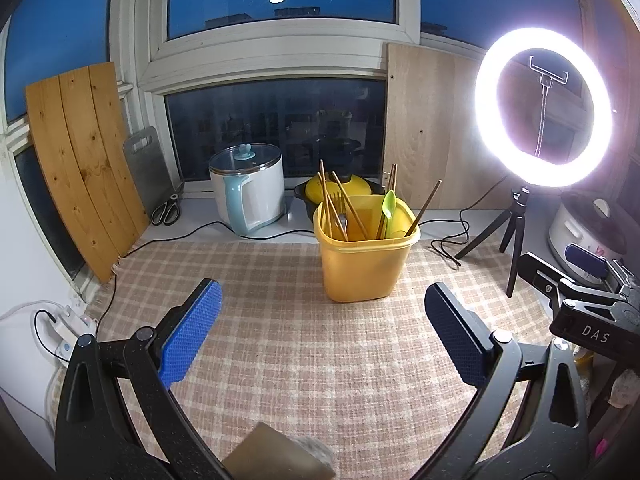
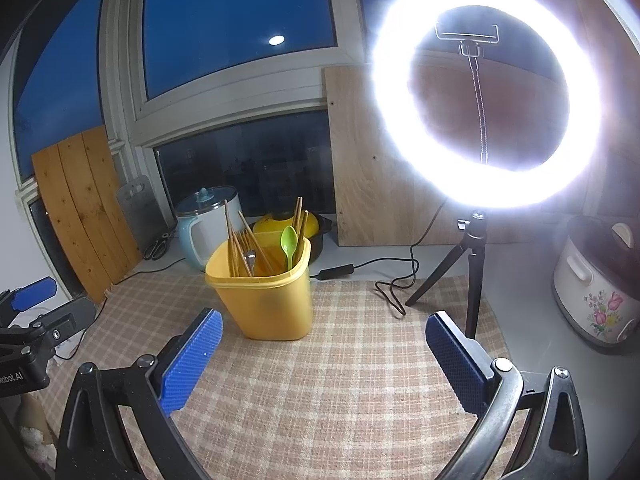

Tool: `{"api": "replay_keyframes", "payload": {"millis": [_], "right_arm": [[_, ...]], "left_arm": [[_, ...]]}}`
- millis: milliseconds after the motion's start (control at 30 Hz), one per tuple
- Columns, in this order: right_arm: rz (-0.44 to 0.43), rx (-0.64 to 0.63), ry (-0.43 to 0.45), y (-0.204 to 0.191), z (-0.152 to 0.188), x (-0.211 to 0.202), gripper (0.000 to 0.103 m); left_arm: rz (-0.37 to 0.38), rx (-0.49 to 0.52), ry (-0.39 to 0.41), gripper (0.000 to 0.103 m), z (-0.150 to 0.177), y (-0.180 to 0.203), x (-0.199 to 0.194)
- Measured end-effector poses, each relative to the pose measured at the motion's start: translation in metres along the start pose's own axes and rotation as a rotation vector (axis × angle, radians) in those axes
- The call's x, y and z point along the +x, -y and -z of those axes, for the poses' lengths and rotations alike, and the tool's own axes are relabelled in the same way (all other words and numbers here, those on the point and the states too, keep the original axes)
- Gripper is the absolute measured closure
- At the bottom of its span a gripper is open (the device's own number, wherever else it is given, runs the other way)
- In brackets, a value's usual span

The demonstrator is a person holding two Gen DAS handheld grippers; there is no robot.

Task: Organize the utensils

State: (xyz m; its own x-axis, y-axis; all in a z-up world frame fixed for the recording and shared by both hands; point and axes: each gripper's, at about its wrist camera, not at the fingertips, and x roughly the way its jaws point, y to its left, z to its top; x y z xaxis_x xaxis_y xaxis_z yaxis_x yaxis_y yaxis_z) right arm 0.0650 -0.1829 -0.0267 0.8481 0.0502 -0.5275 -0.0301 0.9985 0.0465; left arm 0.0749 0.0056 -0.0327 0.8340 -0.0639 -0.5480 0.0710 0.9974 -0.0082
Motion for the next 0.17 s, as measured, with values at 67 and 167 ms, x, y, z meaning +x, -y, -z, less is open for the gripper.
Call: {"api": "replay_keyframes", "payload": {"millis": [67,167], "right_arm": [[-0.001,0.003,-0.007,0.0007,0.0004,0.0019,0.000],[0.003,0.003,-0.014,0.0004,0.0022,0.0043,0.000]], "left_arm": [[0.002,-0.001,0.002,0.000,0.0016,-0.0010,0.0004],[-0.002,-0.012,0.011,0.000,0.0040,-0.0045,0.0014]]}}
